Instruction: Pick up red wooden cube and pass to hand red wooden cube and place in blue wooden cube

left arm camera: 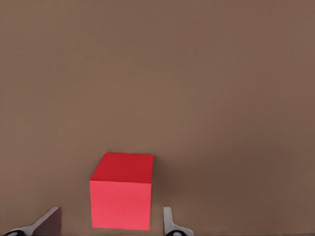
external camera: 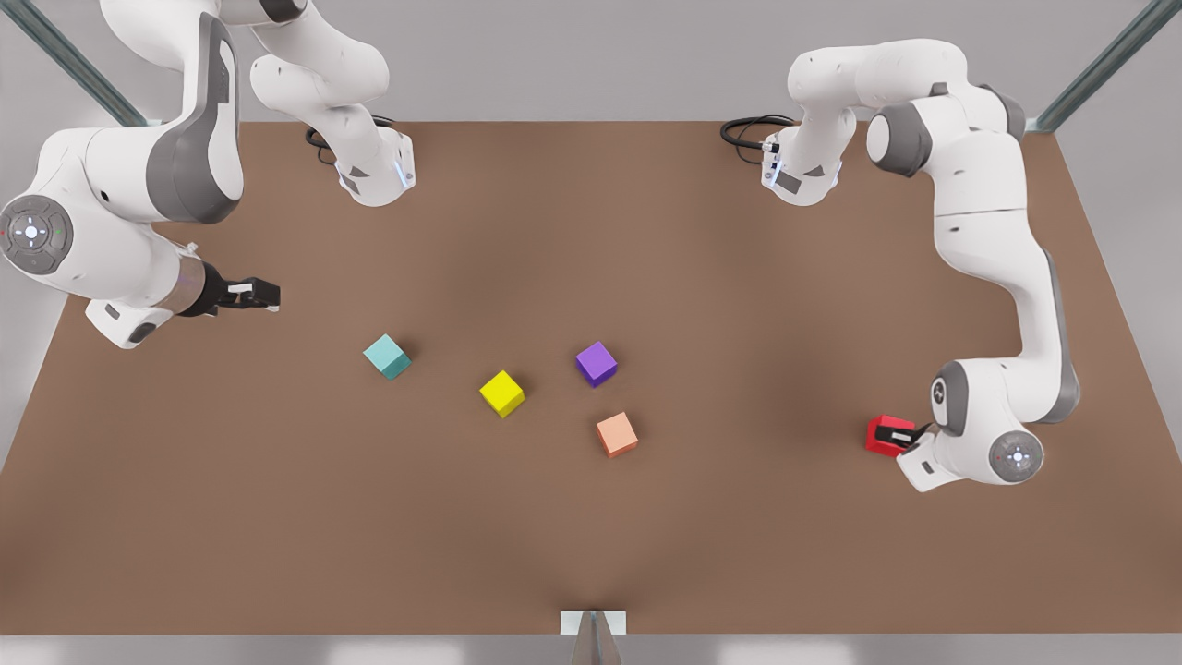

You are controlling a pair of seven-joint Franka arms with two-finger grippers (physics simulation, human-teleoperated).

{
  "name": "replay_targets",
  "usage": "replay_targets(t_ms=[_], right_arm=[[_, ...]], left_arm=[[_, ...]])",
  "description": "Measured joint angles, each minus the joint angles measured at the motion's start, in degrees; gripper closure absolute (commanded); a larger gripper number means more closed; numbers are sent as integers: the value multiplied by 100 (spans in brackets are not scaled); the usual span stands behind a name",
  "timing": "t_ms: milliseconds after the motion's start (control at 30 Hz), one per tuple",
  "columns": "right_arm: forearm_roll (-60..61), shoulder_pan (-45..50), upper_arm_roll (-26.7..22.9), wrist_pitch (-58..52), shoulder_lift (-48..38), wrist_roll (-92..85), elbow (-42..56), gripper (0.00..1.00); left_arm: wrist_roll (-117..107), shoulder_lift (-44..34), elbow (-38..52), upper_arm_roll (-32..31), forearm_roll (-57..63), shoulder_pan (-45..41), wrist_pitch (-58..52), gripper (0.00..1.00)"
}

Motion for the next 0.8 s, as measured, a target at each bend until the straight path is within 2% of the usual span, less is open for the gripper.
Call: replay_targets(t_ms=[733, 800], right_arm=[[85, 30, 20, 48, 51, -26, -87, 0], [87, 35, 20, 48, 52, -27, -88, 0]], left_arm=[[982, 477, -374, 0, -6, 171, 609, 0], [1024, 489, -372, 1, -13, 171, 628, 2]])
